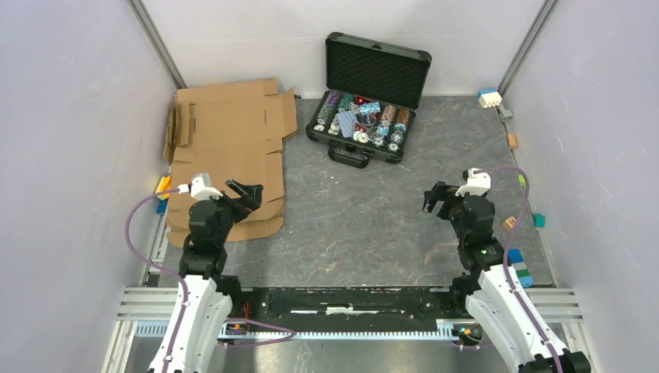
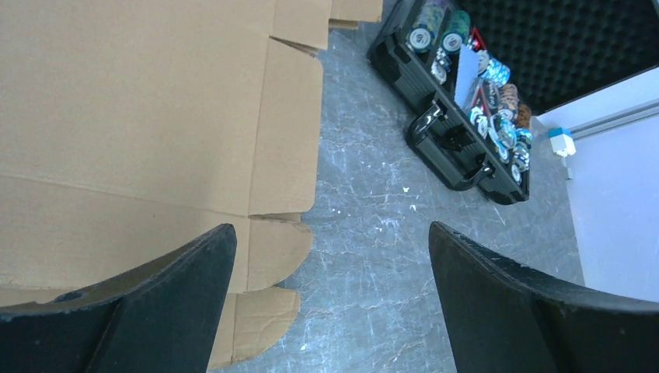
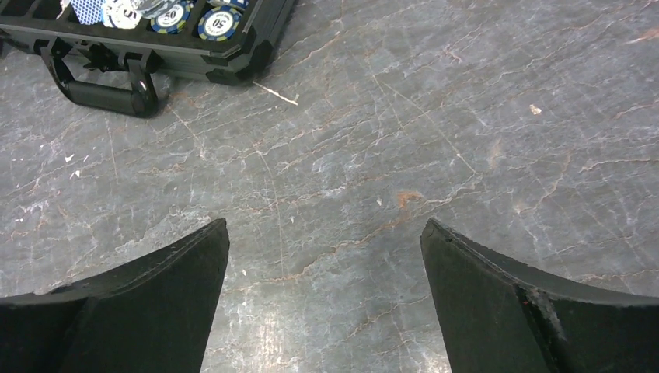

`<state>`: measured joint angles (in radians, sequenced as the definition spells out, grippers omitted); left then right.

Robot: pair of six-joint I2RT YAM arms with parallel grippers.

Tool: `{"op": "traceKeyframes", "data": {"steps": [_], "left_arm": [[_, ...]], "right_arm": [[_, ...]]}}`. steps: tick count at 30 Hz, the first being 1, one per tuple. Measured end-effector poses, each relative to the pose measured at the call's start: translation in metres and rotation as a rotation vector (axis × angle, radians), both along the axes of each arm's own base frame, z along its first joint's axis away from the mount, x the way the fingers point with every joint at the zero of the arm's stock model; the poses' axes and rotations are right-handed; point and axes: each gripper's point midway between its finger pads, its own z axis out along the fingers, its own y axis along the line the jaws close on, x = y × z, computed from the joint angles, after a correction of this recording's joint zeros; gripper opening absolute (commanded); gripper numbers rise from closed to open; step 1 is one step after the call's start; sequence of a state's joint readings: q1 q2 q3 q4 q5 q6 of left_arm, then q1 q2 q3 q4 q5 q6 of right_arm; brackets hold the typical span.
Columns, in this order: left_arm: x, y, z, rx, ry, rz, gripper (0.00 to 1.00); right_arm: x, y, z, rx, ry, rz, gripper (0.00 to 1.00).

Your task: Fold the paper box

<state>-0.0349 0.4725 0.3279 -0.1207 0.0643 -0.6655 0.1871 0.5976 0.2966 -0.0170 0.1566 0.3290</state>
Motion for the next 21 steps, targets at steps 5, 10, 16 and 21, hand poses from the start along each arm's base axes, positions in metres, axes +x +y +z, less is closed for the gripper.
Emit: {"op": "traceKeyframes", "data": {"steps": [5,10,16,21], "left_arm": [[0.002,-0.001,-0.016,0.005,0.065,-0.009,1.0],[0.013,-0.009,-0.037,0.023,0.173,-0.067,1.0],[0.044,-0.023,-0.052,0.146,0.298,-0.11,1.0],[0.082,-0.048,-0.052,0.346,0.365,-0.159,1.0]], "right_arm": [[-0.001,0.004,-0.005,0.015,0.023,0.017,0.98],[0.0,0.012,-0.008,0.033,0.033,0.049,0.98],[-0.003,0.03,-0.015,0.043,0.065,0.125,0.98],[-0.005,0.039,-0.018,0.046,0.078,0.167,0.98]]}}
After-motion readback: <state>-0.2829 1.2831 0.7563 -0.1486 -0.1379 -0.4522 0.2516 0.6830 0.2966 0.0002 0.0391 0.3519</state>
